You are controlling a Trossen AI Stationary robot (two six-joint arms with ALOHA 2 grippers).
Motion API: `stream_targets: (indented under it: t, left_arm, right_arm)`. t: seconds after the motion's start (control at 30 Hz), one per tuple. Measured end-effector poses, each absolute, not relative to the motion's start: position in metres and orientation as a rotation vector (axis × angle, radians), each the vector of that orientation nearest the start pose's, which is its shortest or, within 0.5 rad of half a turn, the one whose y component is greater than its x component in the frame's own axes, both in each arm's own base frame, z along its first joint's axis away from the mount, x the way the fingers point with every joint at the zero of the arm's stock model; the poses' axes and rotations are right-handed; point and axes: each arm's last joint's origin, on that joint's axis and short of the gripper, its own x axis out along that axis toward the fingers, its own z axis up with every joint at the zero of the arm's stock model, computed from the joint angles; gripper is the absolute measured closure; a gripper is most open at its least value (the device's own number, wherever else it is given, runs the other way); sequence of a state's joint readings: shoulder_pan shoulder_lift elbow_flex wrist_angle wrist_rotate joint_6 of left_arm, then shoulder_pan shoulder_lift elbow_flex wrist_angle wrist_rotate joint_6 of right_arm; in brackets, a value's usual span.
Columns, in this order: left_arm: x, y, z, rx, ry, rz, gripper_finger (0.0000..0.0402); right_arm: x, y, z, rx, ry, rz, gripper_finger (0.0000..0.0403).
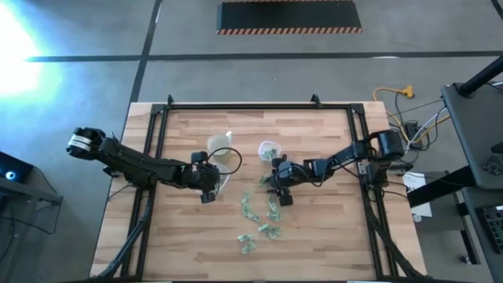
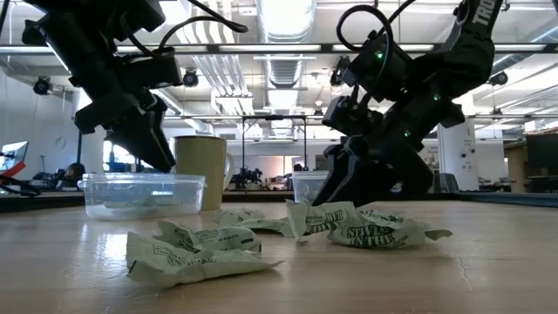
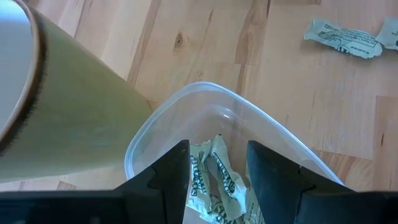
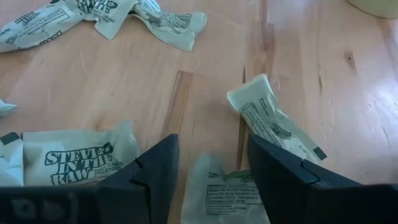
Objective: Pick and place items into bin
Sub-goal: Put the stevia packet into the top transparent bin
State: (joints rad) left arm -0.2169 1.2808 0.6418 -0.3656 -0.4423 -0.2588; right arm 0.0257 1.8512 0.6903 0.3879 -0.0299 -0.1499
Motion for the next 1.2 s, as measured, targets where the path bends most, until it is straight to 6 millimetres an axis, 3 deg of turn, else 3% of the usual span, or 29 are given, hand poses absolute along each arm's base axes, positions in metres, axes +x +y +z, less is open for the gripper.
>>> stream_targets:
  t: [0.53,0.87,1.03,1.2]
  left_arm:
    - [0.225,-0.037,0.179,0.087,0.912,0.325,0.0258]
    - [0.225,-0.037,0.18,0.084,0.906,0.326,0.0258]
    - [0.226,-0.037,0.18,0.082,0.9,0.325,0.0258]
    - [0.226,-0.037,0.18,0.08,0.894,0.325,0.0258]
  right_arm:
    - [0.309,0.009,0.099,-0.143,0.787,0.109,0.0281]
    - [0.302,0.01,0.12,-0.161,0.772,0.1,0.0241]
    - [0.298,0.006,0.113,-0.215,0.845,-0.02,0.0215]
    - [0.297,0.006,0.11,-0.208,0.86,-0.025,0.0196]
